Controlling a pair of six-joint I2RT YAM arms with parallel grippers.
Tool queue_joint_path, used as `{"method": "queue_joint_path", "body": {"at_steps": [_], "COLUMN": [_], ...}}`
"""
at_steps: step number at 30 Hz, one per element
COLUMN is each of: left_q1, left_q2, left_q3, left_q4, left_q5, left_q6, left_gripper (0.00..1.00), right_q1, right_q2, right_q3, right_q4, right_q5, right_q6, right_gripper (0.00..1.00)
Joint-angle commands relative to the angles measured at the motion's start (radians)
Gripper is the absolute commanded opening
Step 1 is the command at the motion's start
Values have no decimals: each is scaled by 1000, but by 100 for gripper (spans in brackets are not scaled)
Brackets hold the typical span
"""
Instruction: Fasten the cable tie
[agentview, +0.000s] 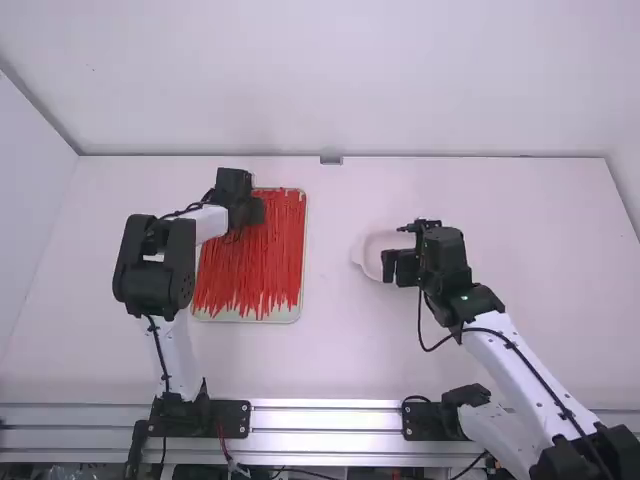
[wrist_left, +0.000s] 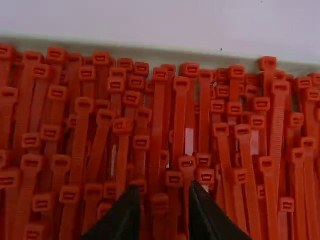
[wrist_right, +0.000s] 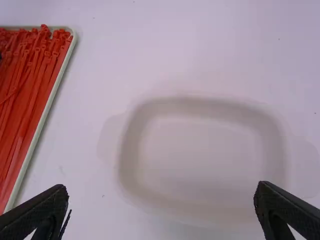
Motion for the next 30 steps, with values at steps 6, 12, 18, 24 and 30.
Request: {"method": "queue_joint_path", "body": {"at_steps": [6,12,18,24,30], "left_q1": [0,0,0,0,0], "left_q2": [10,10,10,10,10], "left_q3": [-10,-27,-43,-41,-41], "left_q4": [-5,22,37,41,43], "left_q5": [-15,-15,-15,-15,-15], "left_q6": [-6,-6,-6,-18,-28], "left_gripper": [25,21,20,19,14], "right_q1": [2,-6,-6,-5,-4], "right_q2": [2,2,2,2,2], "right_q3": [32,32,32,32,32], "right_q4": [3,1,-1,-1,0], "right_q5": [3,2,2,2,2], "right_q6": [-2,-1,-1,-1,-1], "right_gripper": [99,99,99,99,99]}}
